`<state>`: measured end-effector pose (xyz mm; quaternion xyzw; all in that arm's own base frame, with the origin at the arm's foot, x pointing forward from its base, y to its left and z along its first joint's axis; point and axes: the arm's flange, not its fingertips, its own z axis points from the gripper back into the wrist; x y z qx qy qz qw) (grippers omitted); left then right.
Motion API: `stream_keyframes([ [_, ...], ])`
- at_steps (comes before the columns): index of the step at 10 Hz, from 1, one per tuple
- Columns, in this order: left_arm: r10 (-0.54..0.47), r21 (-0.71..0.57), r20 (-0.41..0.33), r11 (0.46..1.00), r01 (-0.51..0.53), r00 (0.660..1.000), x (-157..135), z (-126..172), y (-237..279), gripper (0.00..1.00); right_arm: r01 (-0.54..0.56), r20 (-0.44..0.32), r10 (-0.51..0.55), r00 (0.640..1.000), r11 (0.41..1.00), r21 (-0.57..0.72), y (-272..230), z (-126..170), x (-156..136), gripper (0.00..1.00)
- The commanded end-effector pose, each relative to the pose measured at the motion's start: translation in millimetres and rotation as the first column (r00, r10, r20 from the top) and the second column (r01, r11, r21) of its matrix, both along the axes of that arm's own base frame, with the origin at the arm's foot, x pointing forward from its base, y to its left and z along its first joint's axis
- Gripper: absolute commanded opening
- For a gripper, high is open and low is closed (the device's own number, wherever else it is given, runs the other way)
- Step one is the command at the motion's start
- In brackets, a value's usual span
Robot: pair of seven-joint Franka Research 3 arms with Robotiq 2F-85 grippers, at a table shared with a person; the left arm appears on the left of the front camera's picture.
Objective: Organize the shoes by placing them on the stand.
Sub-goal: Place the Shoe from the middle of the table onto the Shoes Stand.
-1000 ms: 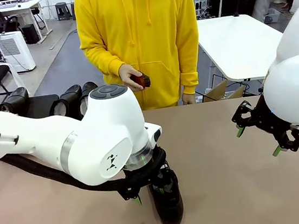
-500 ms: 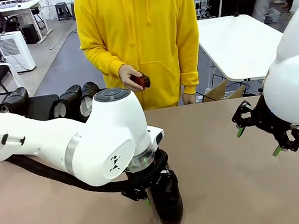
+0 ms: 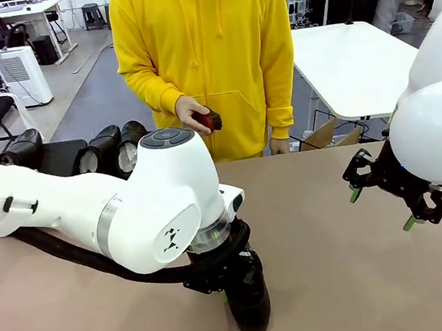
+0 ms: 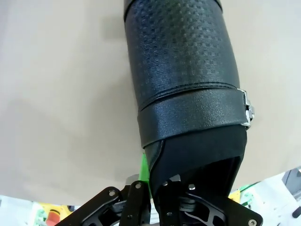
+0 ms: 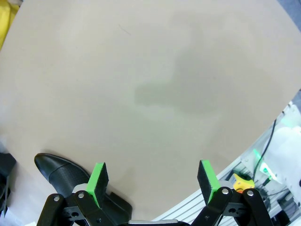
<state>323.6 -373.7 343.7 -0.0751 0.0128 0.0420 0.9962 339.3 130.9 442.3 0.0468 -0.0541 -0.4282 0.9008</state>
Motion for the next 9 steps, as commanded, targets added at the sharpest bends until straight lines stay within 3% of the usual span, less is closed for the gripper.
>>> stream_keyframes([
  [1, -0.137, -0.010, -0.019, 0.991, 0.137, 0.990, -11, 43, 19, 0.00, -0.020, 0.013, 0.020, 1.000, 1.000, -0.003, -1, 2, 2, 1.00],
  [3, -0.243, -0.025, 0.086, 0.969, 0.246, 0.966, -21, 106, 57, 0.00, -0.020, 0.013, 0.020, 1.000, 1.000, -0.003, -1, 2, 2, 1.00],
  [5, -0.265, 0.008, 0.162, 0.964, 0.267, 0.951, -15, 153, 101, 0.00, -0.020, 0.013, 0.020, 1.000, 1.000, -0.003, -1, 2, 2, 1.00],
  [8, -0.206, 0.055, 0.250, 0.979, 0.198, 0.946, -10, 215, 173, 0.00, -0.020, 0.013, 0.020, 1.000, 1.000, -0.003, -1, 2, 2, 1.00],
  [9, -0.137, 0.031, 0.285, 0.991, 0.134, 0.949, -5, 231, 198, 0.00, -0.020, 0.013, 0.020, 1.000, 1.000, -0.003, -1, 2, 2, 1.00],
])
